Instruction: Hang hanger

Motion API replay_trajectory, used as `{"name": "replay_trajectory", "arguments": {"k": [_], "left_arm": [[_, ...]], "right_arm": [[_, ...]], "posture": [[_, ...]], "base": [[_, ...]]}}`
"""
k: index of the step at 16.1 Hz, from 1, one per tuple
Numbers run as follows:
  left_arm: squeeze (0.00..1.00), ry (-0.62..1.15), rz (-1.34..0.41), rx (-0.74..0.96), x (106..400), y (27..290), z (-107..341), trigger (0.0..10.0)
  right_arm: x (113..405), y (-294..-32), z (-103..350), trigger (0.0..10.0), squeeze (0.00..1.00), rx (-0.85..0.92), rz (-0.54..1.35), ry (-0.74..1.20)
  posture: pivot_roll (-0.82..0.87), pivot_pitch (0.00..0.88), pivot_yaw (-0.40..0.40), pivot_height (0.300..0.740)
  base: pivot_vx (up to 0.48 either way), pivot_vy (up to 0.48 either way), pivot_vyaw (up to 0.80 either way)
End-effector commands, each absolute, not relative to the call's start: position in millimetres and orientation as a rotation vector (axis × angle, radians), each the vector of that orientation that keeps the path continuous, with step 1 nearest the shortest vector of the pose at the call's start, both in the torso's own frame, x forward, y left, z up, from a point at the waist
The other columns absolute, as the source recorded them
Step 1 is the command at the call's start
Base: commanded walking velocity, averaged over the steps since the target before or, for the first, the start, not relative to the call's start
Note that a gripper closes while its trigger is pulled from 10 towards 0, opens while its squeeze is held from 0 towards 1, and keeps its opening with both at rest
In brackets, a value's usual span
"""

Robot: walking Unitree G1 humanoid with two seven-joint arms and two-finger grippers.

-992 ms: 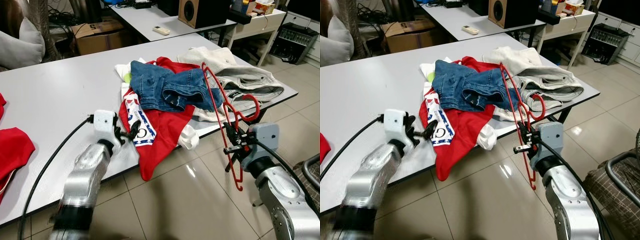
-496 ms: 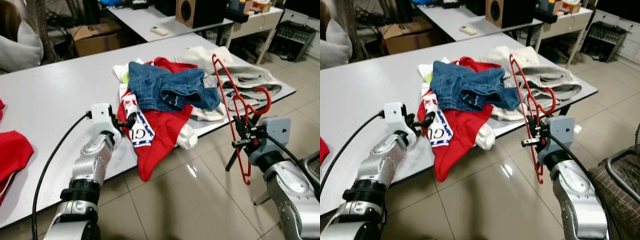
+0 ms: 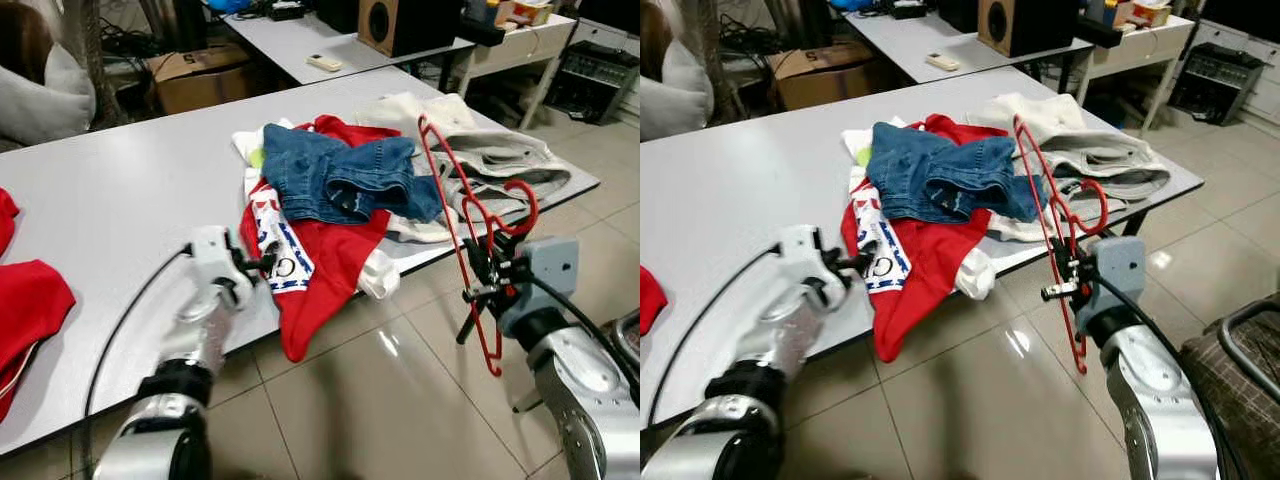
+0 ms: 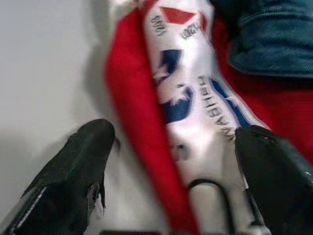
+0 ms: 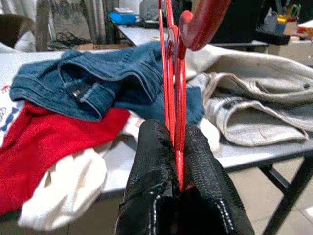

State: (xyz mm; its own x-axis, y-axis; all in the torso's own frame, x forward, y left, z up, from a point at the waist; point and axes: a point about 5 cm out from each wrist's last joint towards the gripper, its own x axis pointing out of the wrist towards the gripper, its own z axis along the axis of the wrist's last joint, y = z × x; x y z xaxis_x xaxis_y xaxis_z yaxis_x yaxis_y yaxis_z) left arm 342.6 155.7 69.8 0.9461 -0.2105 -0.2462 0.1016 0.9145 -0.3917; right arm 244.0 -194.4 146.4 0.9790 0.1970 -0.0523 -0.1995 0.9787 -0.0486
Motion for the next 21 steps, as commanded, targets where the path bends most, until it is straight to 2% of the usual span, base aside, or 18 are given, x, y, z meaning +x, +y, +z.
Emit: {"name": "replay_trajectory", "arguments": {"k": [1,2,3,4,5,21], "left_arm": [[0.00,0.308,-0.163,-0.409,345,155,68,10.0],[0.00,0.320,-0.171,-0.409,346,153,67,10.0],[0.00,0.327,-0.180,-0.419,346,152,66,9.0],[0.00,0.328,-0.181,-0.418,346,152,66,9.0],[0.00,0.317,-0.189,-0.434,348,152,68,0.0],[0.00,0.272,-0.235,-0.464,350,139,74,0.0]], "right_arm": [[241,-195,154,10.0,0.00,-0.066,0.203,0.025],[239,-195,153,10.0,0.00,-0.069,0.205,0.031],[238,-194,152,10.0,0.00,-0.073,0.205,0.036],[238,-194,152,10.0,0.00,-0.073,0.205,0.036],[237,-196,153,10.0,0.00,-0.074,0.188,0.031],[232,-200,152,10.0,0.00,-0.113,0.184,0.033]], "posture": [[-0.23,0.000,0.080,0.740],[-0.23,0.000,0.083,0.740],[-0.23,0.000,0.083,0.740],[-0.23,0.000,0.083,0.740],[-0.24,0.000,0.099,0.740],[-0.25,0.000,0.113,0.740]], "base": [[0.000,0.000,0.00],[0.000,0.000,0.00],[0.000,0.000,0.00],[0.000,0.000,0.00],[0.000,0.000,0.00],[0.000,0.000,0.00]]}}
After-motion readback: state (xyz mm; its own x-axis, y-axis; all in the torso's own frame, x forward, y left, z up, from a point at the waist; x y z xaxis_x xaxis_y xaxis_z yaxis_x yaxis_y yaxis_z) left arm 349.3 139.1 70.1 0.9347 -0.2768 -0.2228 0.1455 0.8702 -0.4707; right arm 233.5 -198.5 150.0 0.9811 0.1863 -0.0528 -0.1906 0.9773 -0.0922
